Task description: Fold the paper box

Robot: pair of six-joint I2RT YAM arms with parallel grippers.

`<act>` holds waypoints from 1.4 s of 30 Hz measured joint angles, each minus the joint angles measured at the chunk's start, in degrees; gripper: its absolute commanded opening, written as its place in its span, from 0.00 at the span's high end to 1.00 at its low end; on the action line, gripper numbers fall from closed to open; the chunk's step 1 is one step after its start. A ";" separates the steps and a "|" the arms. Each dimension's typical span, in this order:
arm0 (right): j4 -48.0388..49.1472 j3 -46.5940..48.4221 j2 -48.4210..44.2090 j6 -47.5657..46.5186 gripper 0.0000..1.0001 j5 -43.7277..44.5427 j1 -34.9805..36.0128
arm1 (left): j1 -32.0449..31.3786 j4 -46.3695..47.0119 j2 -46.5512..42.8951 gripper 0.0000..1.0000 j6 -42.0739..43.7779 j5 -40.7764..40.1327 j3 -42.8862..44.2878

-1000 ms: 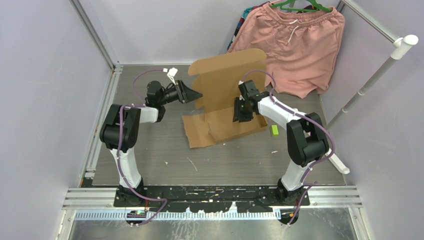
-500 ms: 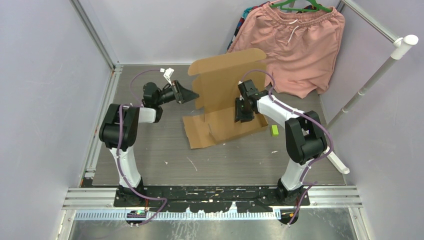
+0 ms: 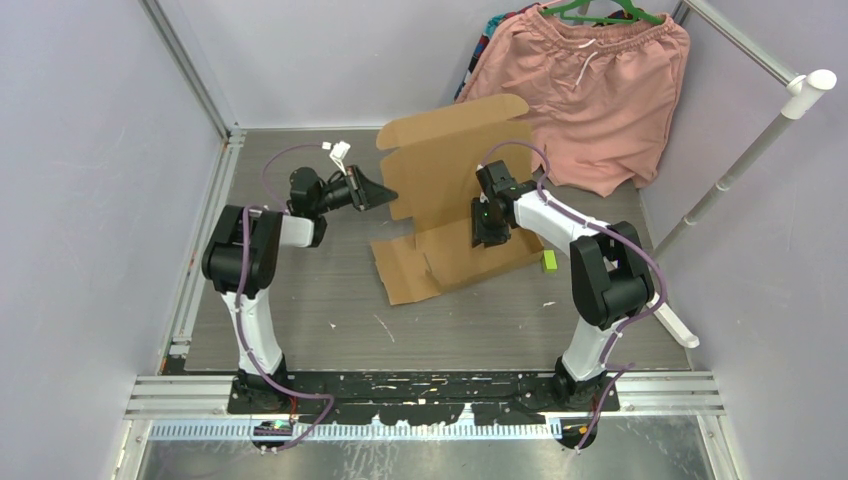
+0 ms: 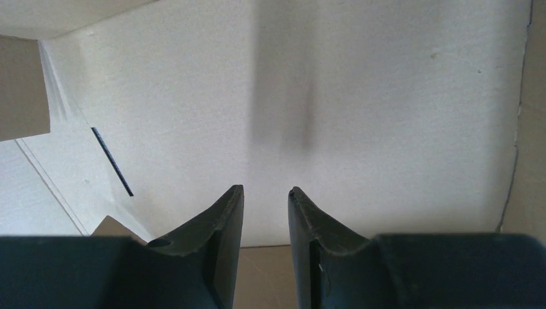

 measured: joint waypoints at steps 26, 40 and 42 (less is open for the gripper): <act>0.57 -2.16 -7.85 -2.99 0.61 -3.76 -1.62 | 0.00 8.35 -5.01 0.81 -3.74 2.36 -4.79; 1.79 -2.71 -11.34 -2.91 0.61 -9.70 -3.85 | 0.00 13.97 -7.10 0.81 -10.69 7.10 -4.85; 1.66 -2.71 -11.93 -2.91 0.61 -10.43 -4.07 | 0.00 13.99 -8.79 0.81 -11.47 7.67 -4.85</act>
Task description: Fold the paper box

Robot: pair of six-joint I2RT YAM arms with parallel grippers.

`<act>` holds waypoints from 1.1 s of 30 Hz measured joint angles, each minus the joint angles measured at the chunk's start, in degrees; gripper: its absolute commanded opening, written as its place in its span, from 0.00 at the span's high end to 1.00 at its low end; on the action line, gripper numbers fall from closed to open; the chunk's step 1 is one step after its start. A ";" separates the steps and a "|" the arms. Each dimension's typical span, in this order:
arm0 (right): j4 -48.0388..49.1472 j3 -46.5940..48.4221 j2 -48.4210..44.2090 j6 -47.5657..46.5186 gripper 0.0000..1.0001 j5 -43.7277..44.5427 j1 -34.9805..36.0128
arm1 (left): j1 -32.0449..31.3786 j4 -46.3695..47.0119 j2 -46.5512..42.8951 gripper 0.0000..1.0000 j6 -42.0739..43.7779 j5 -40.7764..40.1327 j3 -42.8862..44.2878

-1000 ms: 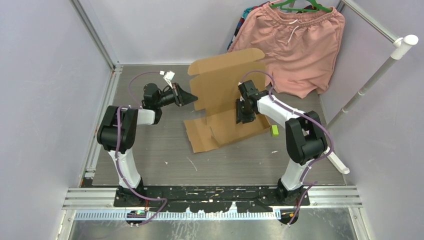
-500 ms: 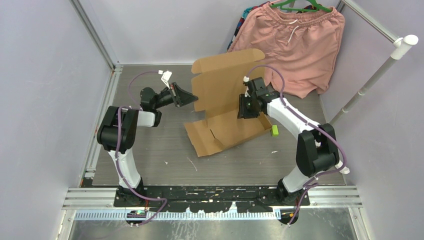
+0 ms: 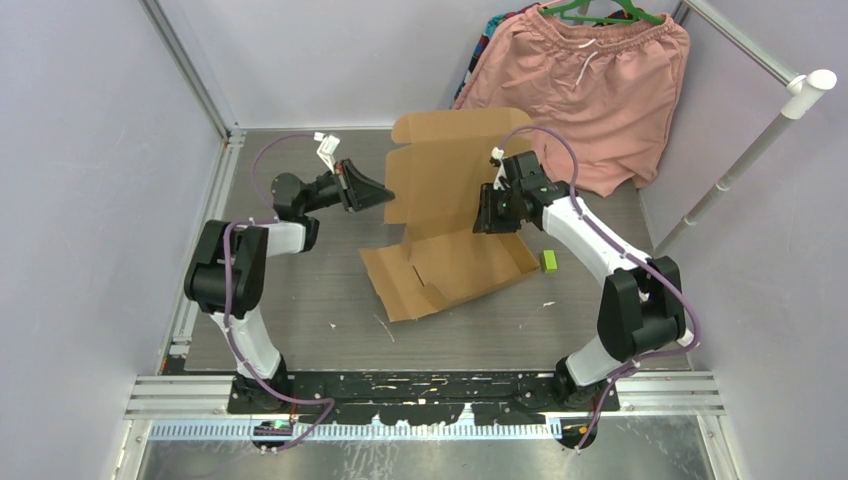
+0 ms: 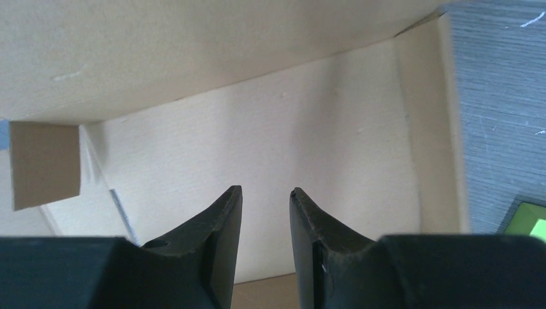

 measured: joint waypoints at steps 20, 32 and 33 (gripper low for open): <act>-1.18 -0.57 -7.74 0.59 0.60 -8.17 -0.39 | -0.11 1.70 -8.48 0.81 -6.08 2.91 0.48; 3.10 -1.03 -5.77 2.21 0.60 -8.44 -1.07 | -0.92 1.66 -11.63 0.81 -9.11 4.15 2.08; 3.56 -0.50 -4.81 2.56 0.60 -8.59 -1.07 | -0.94 1.66 -11.85 0.81 -9.40 4.24 2.34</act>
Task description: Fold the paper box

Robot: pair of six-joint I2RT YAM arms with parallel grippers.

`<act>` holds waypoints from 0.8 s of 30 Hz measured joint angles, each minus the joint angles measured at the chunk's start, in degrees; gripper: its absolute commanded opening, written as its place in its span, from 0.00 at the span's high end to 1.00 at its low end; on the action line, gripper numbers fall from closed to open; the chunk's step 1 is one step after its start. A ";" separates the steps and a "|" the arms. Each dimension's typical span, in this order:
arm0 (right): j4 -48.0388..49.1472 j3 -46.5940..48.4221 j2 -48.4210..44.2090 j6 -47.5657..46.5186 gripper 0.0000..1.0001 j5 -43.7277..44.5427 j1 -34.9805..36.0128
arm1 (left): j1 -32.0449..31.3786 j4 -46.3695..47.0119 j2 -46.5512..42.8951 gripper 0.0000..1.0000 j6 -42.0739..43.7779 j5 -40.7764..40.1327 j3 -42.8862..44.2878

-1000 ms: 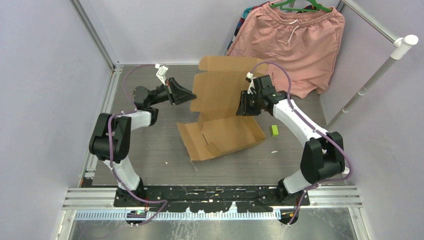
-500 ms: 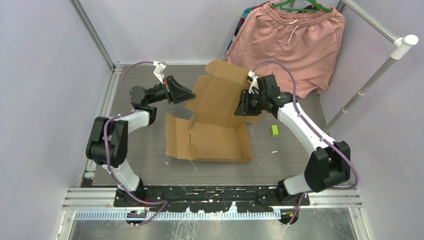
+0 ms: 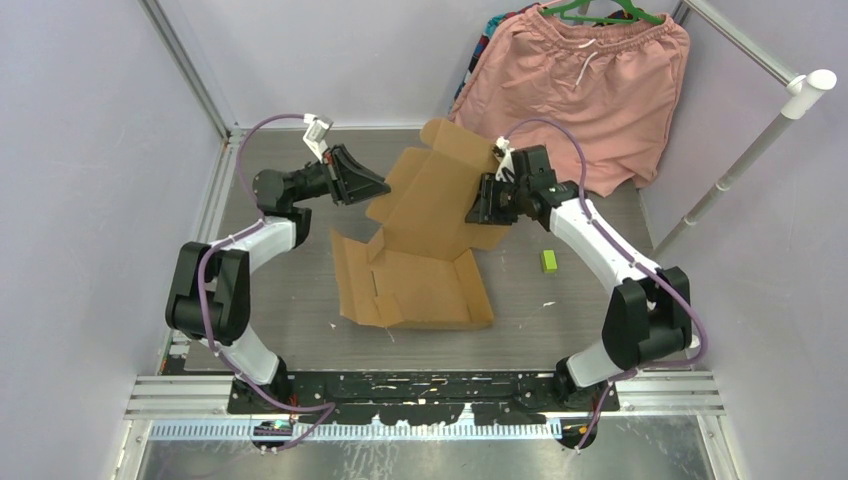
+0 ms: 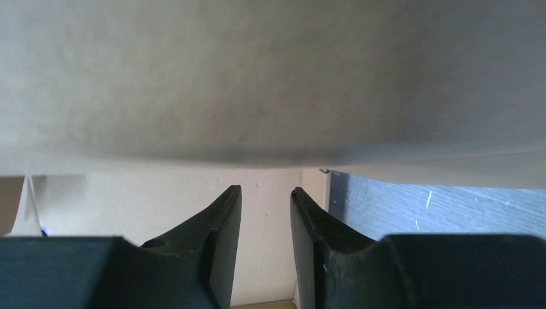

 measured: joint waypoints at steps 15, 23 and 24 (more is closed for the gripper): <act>5.95 6.16 8.02 2.23 0.60 -4.46 -0.04 | -1.60 0.24 -0.79 0.80 -3.26 0.22 1.92; 11.06 7.19 11.39 4.11 0.59 -8.44 -0.04 | -1.99 0.35 -0.79 0.81 -3.98 0.20 2.01; 11.69 7.39 11.72 4.31 0.59 -8.92 0.04 | -2.03 0.35 -0.79 0.81 -4.04 0.17 2.01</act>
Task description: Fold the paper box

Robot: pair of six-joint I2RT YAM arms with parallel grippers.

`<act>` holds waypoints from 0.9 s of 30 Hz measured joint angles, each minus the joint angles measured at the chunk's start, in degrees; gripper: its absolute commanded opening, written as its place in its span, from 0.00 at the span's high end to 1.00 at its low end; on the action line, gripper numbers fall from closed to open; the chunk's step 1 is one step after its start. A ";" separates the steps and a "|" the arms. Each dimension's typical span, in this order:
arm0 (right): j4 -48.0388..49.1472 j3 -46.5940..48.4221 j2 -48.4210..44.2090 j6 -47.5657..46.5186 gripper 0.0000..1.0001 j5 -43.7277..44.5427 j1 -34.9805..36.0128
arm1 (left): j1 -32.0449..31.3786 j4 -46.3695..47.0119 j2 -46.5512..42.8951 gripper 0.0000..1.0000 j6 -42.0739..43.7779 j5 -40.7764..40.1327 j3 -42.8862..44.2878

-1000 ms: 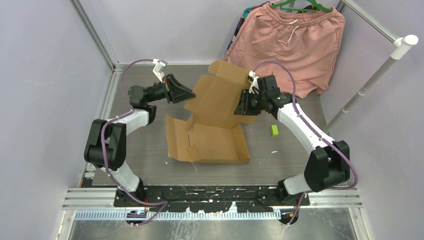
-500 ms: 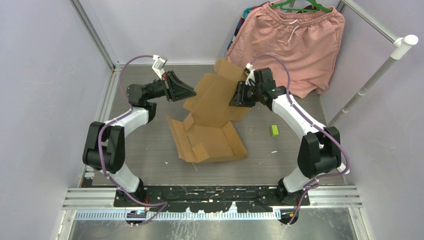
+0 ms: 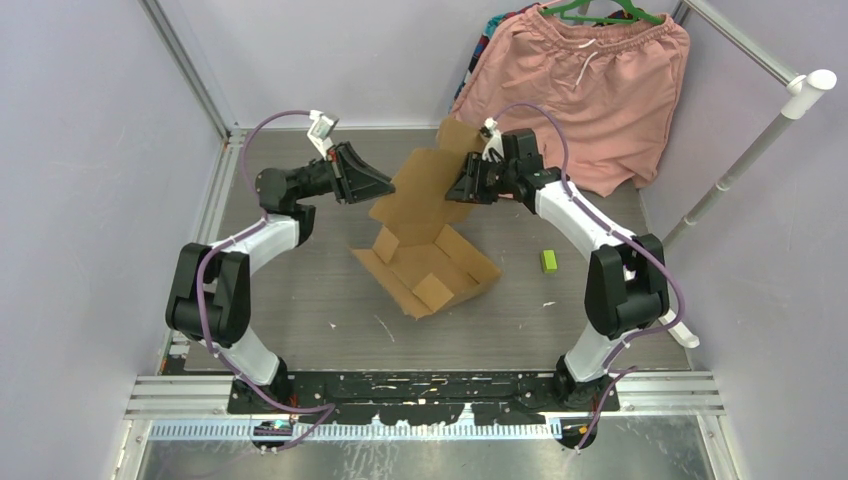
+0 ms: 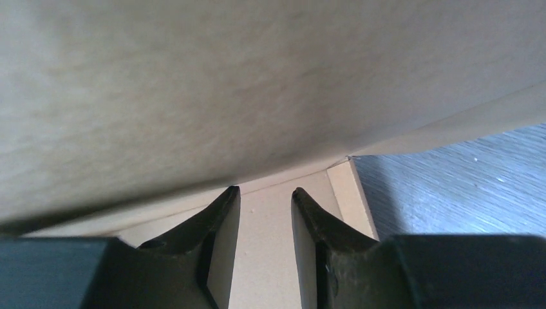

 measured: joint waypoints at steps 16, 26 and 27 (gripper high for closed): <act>6.12 0.13 0.31 0.22 0.58 -4.33 2.84 | -1.81 1.09 1.84 0.81 0.24 -1.03 0.04; 2.12 -4.04 -4.00 -4.85 0.58 -0.28 4.09 | 1.84 0.68 1.53 0.68 2.01 -0.63 -7.13; 1.79 -5.42 -5.01 -5.20 0.58 0.72 4.44 | 2.71 -0.79 1.53 0.67 2.97 -0.66 -9.14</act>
